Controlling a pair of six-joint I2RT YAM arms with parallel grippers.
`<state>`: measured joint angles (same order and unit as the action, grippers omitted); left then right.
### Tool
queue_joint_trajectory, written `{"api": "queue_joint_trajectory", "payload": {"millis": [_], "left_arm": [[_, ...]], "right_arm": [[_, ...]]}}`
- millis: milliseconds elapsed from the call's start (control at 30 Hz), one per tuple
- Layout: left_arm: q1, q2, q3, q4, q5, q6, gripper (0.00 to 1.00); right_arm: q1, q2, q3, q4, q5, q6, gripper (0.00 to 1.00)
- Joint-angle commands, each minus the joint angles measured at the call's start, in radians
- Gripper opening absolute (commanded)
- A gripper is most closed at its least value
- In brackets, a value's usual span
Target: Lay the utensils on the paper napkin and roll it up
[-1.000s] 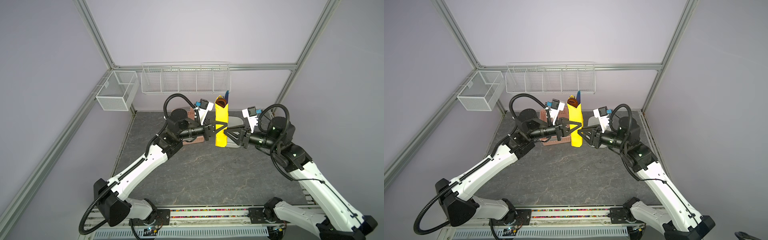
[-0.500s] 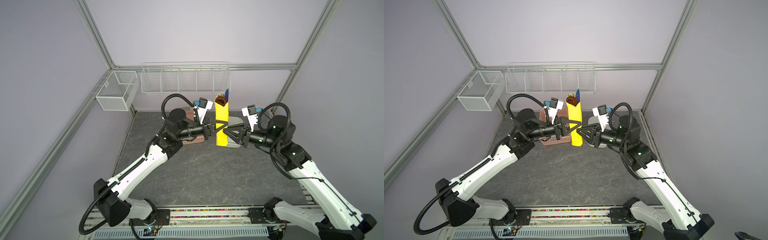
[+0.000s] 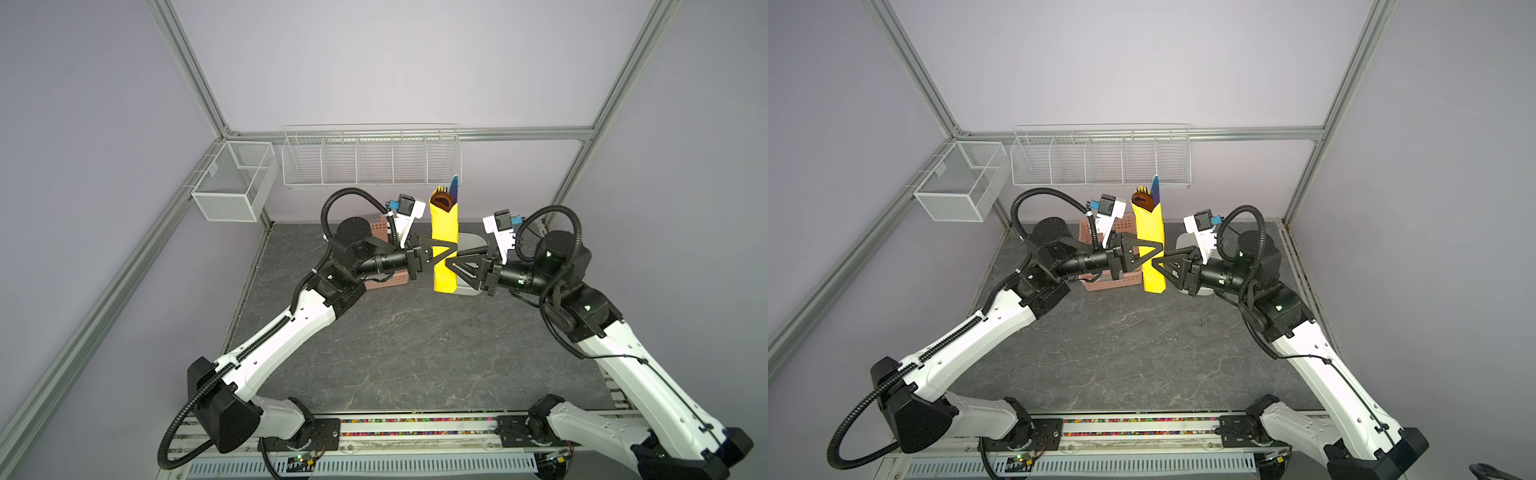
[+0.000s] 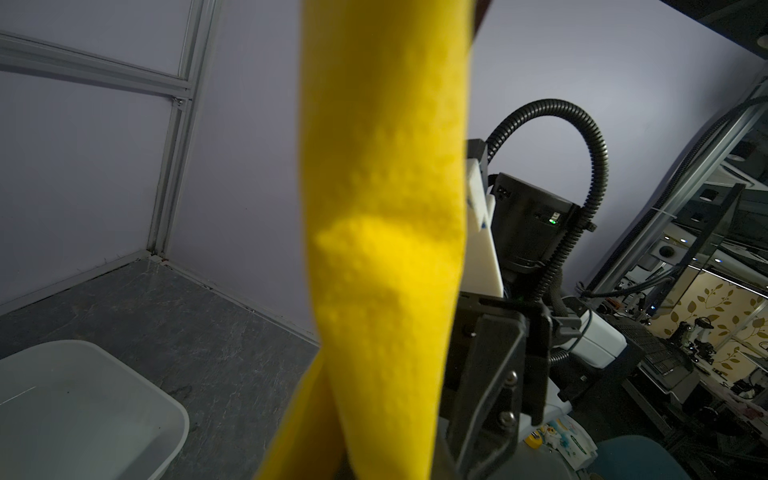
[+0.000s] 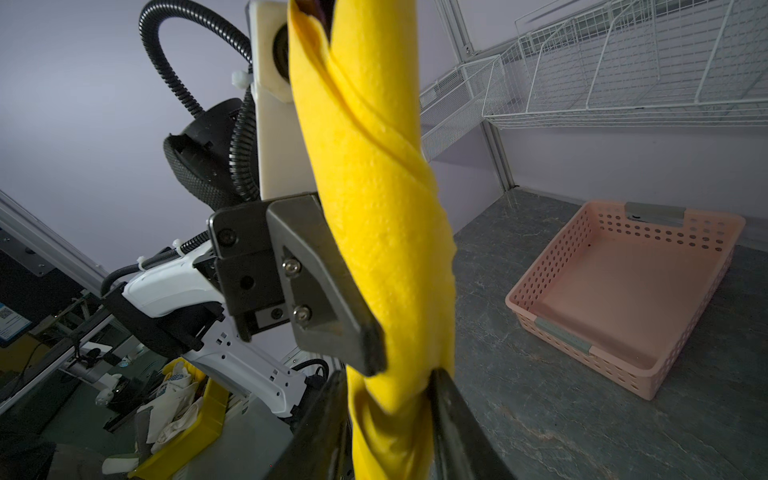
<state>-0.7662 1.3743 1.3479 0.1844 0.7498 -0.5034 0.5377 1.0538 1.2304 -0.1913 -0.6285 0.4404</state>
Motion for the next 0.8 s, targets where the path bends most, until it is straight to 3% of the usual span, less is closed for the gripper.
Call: {"api": "queue_joint_trajectory", "payload": {"millis": [0,367,767], "left_arm": [[-0.012,-0.024,0.008,0.083,0.032,-0.014,0.00],[-0.023,-0.001,0.020,0.115,0.057,-0.043,0.00],[-0.025,0.011,0.029,0.114,0.061,-0.046,0.00]], "right_arm": [[0.009,0.003,0.000,0.002,-0.009,-0.024,0.37],[0.018,0.030,0.006,0.059,-0.110,-0.002,0.36],[0.028,0.029,-0.003,0.107,-0.166,0.012,0.21]]}}
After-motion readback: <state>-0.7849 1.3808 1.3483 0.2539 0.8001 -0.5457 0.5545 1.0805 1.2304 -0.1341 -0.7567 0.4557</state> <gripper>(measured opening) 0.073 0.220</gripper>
